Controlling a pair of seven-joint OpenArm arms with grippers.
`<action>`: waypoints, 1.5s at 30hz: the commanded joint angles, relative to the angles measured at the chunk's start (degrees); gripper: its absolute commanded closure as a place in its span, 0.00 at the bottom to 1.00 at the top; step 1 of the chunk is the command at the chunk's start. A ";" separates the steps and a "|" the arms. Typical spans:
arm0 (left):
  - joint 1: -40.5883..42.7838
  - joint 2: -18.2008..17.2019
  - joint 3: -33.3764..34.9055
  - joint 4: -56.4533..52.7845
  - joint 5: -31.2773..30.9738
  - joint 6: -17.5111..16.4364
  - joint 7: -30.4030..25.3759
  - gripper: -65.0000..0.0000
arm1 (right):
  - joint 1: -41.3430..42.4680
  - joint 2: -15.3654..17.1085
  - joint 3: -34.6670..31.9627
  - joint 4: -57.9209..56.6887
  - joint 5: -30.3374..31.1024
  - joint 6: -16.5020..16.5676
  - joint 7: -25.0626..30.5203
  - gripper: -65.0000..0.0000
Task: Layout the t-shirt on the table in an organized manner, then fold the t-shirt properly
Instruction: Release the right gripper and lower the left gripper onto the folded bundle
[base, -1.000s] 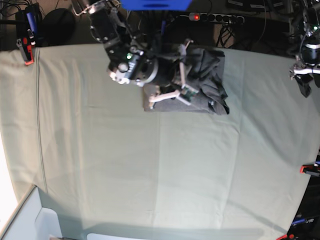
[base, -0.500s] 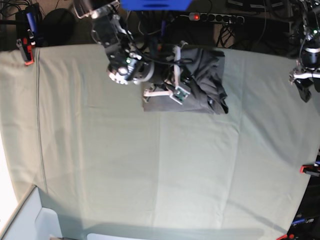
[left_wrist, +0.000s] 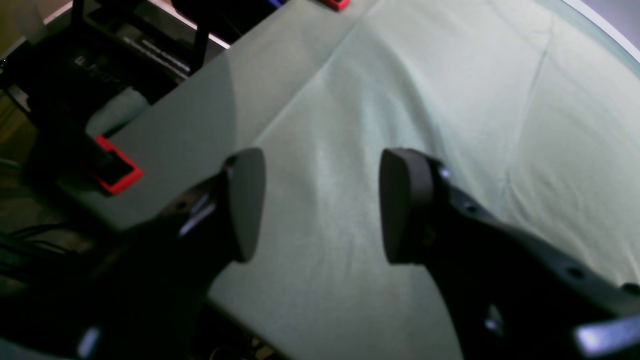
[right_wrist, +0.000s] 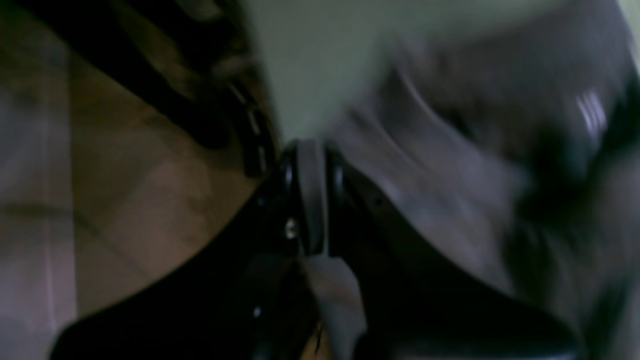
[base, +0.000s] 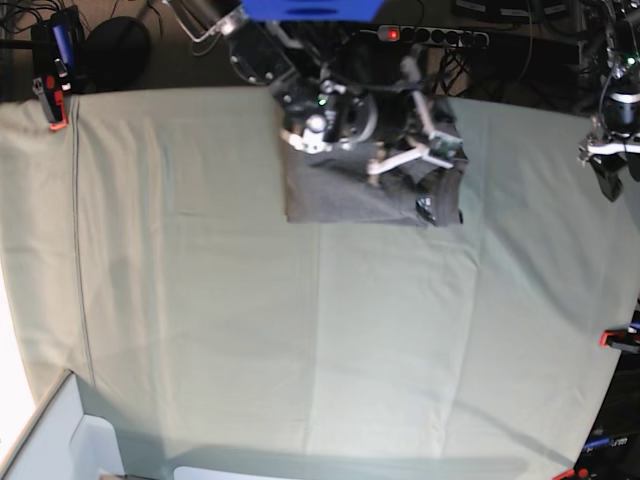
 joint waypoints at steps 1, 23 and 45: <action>0.06 -0.82 -0.61 0.88 -0.16 -0.04 -1.67 0.45 | 0.63 -0.64 0.13 2.18 0.83 0.36 1.15 1.00; 0.24 1.11 5.90 1.67 -0.25 -0.13 -1.67 0.45 | 0.10 4.20 27.38 4.91 0.66 0.36 1.07 1.00; 4.11 0.67 21.98 10.63 -0.07 -0.13 -1.58 0.43 | -0.69 5.87 38.10 3.50 0.83 0.36 1.07 1.00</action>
